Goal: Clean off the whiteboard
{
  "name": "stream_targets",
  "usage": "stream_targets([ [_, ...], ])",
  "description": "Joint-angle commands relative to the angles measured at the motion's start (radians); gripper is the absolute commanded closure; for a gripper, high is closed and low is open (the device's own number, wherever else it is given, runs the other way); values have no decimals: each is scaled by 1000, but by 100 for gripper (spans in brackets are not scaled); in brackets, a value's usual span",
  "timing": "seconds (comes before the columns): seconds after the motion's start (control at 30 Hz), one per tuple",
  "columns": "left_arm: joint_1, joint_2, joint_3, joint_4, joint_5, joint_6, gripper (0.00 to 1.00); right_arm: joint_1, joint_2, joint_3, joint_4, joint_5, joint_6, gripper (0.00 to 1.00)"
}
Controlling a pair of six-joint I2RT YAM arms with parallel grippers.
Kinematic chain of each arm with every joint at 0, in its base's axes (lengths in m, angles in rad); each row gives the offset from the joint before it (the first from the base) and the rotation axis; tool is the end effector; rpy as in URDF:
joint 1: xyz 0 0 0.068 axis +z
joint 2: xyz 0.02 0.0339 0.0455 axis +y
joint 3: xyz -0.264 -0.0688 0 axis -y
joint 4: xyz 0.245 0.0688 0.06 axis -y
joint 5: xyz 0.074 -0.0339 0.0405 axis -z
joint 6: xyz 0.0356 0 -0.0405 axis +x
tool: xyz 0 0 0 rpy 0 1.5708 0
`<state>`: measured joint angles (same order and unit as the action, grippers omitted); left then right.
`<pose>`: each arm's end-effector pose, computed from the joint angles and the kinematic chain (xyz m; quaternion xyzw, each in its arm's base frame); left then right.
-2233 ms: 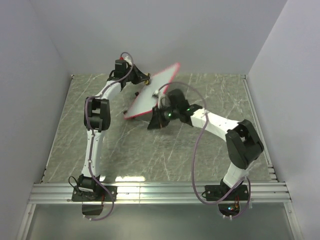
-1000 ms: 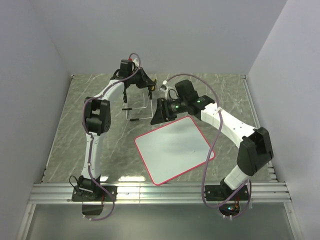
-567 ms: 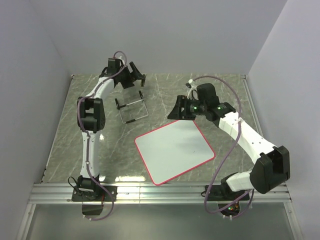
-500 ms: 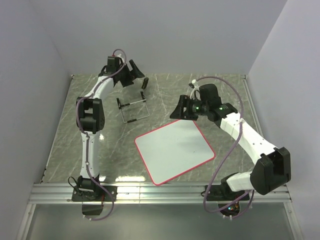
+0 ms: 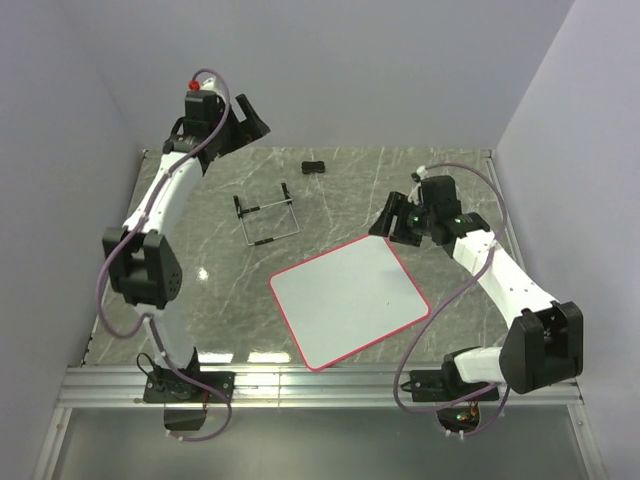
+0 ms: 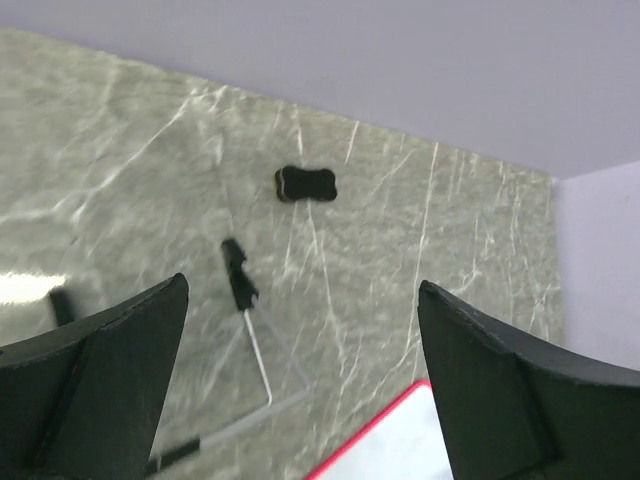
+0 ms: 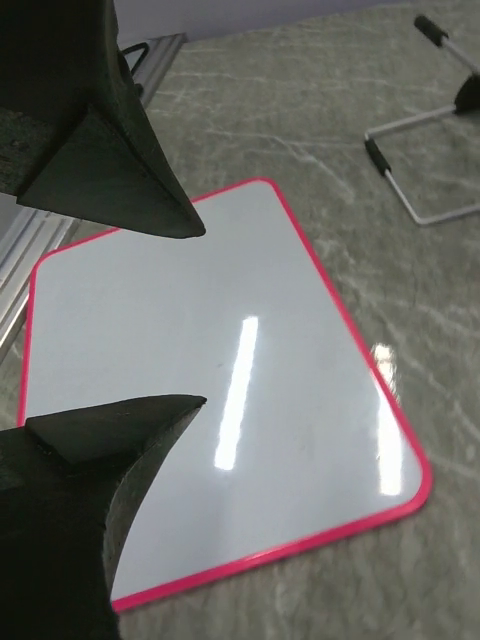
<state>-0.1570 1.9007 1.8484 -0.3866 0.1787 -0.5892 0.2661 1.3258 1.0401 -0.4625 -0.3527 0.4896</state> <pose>0.4455 -0.0769 0.3640 -0.1335 0.8314 -0.2648 0.4699 0.2733 0.0872 0.2851 0.0309 0.9046 0.2947 0.3065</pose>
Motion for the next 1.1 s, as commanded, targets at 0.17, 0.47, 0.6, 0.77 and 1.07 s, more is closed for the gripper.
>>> stream_targets([
  [0.17,-131,-382,-383,-130,-174,-14,1,-122,-43,-83,50,41,59,29],
  [0.47,-300,-725,-839,-302,-255,-270,3,-307,50,-123,44,52,98,29],
  [0.6,-360,-846,-994,-298,-222,-406,5,-356,84,-192,96,-23,125,29],
  [0.77,-429,-923,-1198,-186,-156,-537,6,-369,78,-305,119,-57,130,30],
  [1.07,-457,-852,-1417,84,-134,-618,6,-375,52,-459,166,-34,176,30],
])
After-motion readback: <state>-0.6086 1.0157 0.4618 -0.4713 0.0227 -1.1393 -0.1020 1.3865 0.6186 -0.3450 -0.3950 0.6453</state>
